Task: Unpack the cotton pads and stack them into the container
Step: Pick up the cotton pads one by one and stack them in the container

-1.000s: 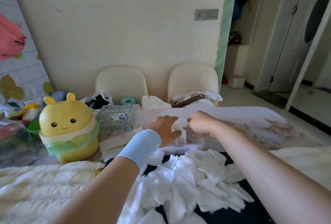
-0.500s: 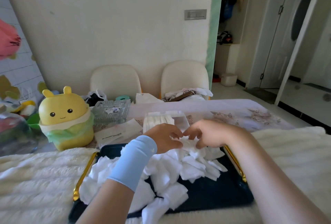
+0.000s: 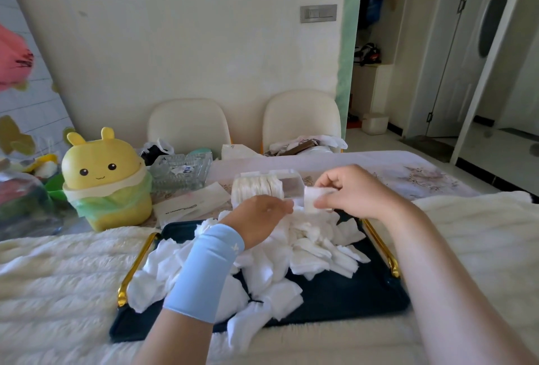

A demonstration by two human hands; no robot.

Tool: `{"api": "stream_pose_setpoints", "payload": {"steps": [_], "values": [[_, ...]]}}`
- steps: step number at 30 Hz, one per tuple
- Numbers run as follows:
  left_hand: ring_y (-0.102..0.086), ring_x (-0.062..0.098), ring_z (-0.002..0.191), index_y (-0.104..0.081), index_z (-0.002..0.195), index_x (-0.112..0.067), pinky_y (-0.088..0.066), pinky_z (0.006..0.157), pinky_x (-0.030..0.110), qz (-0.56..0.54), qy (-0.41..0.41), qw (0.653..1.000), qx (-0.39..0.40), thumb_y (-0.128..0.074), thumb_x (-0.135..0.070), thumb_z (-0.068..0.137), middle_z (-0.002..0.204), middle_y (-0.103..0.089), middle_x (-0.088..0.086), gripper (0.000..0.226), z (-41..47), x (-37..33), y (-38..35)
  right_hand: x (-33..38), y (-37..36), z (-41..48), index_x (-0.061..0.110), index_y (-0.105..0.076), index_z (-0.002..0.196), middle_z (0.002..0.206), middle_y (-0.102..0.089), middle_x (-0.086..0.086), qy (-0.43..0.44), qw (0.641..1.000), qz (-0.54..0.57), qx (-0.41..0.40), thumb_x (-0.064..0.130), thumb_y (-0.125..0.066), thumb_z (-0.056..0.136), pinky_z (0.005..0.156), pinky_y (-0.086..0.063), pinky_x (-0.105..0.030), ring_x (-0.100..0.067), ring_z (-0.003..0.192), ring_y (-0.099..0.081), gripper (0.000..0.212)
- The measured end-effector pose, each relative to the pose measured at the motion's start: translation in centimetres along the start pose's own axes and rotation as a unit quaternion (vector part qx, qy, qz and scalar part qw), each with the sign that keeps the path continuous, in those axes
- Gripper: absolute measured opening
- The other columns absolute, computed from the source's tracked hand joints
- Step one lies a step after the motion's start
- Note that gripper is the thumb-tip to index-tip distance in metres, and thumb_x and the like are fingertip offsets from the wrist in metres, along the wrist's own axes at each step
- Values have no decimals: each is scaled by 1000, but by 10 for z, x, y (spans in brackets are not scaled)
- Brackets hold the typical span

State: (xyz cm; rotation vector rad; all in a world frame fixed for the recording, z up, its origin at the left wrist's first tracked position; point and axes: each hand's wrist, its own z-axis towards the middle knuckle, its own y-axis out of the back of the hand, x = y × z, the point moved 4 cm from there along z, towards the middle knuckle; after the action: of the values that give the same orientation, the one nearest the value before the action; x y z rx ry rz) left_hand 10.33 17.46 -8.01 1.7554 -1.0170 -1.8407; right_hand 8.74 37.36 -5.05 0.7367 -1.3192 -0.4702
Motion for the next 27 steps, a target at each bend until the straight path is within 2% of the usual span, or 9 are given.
{"api": "stream_pose_setpoints", "payload": {"steps": [2,4,6,9,14,17,19,22,27], "values": [[-60,5,105,-70,114,-29,-40,87,24,-58,-39,996,-47,-47,-58,96,112,-67,-12,41,-1,-8,6,7,1,1,24,-76,88,81,-77,6,12,998,62,-28,24,-82,82,83,-60,-40,-15,74,-75,9],[-61,-9,81,-71,101,-32,-43,74,14,-123,-75,987,-75,-61,-51,91,90,-70,-20,24,-2,-16,10,14,-4,2,19,-75,89,79,-77,4,16,990,135,-40,27,-81,84,73,-56,-34,-16,65,-73,12],[-61,-8,67,-72,92,-27,-43,64,8,-166,-91,978,-88,-73,-37,86,78,-72,-16,12,-3,-20,10,19,-11,2,16,-73,91,70,-73,7,7,980,197,-33,27,-80,86,57,-43,-27,-13,55,-66,13],[-60,-2,55,-72,88,-14,-41,54,8,-242,-57,961,-119,-72,-19,89,76,-72,2,5,-7,-17,11,18,-17,2,14,-74,91,61,-64,11,-3,978,207,-8,31,-79,86,48,-31,-21,-8,49,-50,18],[-60,15,60,-69,87,-13,-52,79,34,-408,23,903,-128,-62,-11,93,71,-66,3,9,-5,-6,14,2,-13,5,35,-77,97,96,-76,-3,0,993,113,15,37,-70,91,58,-43,-27,-19,73,-64,9],[-55,15,57,-69,90,-11,-51,76,34,-426,39,893,-138,-59,-10,94,72,-62,6,10,-4,-1,17,-7,-20,4,39,-70,120,109,-71,18,3,994,-60,86,13,-68,90,82,-57,-32,-7,93,-67,40],[-52,16,59,-69,87,-13,-50,76,32,-425,41,893,-141,-60,-11,94,75,-60,6,12,-6,0,18,-11,-26,3,37,-68,124,107,-68,19,-13,987,-109,116,13,-77,85,77,-54,-25,0,90,-62,47],[-52,15,58,-69,81,-16,-51,79,34,-408,38,902,-140,-60,-12,94,69,-60,2,16,-6,0,18,-13,-26,3,34,-74,112,90,-65,15,-17,990,-109,91,20,-83,81,62,-44,-19,-2,75,-60,35],[-53,14,59,-71,89,-16,-54,84,35,-364,38,919,-146,-60,-17,95,68,-60,0,13,-6,2,20,-8,-13,3,35,-77,85,90,-70,15,4,999,-32,35,29,-83,81,74,-53,-27,-7,85,-65,9]]}}
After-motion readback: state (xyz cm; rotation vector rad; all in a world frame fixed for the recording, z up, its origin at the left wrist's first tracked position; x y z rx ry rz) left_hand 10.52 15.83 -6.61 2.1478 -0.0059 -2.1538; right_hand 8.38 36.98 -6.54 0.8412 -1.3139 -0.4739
